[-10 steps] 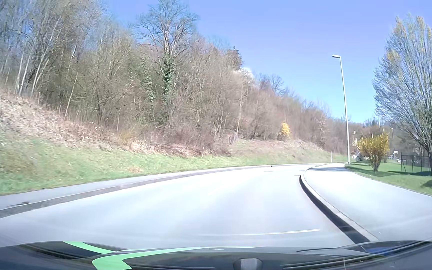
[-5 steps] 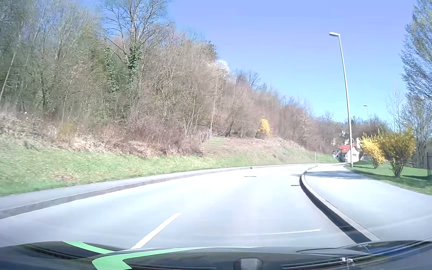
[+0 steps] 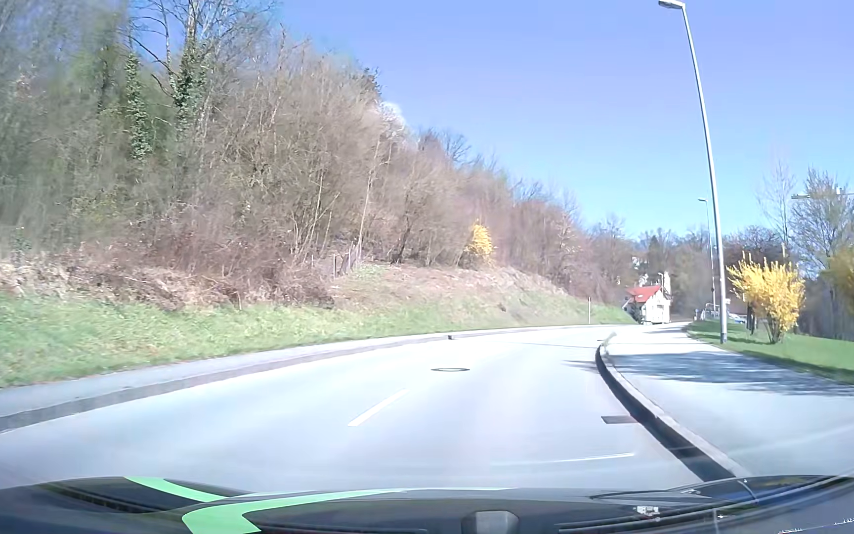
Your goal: Follow the waypoints while adhering to traffic rules and regulations
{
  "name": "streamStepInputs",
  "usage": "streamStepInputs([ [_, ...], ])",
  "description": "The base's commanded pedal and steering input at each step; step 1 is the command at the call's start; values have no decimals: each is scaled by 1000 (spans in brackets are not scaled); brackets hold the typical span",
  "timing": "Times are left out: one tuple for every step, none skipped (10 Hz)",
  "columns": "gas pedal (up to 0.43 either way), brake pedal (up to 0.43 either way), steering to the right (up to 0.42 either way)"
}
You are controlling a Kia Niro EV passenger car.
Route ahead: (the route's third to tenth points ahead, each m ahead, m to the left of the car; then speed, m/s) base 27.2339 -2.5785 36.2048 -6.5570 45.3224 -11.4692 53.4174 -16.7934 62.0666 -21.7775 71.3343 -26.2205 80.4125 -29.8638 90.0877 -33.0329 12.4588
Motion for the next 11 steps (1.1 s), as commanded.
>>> streamStepInputs([
  [280,0,72],
  [280,0,72],
  [280,0,72],
  [280,0,73],
  [280,0,74],
  [280,0,74],
  [280,0,73],
  [280,0,72],
  [280,0,72],
  [280,0,71],
  [280,0,69],
])
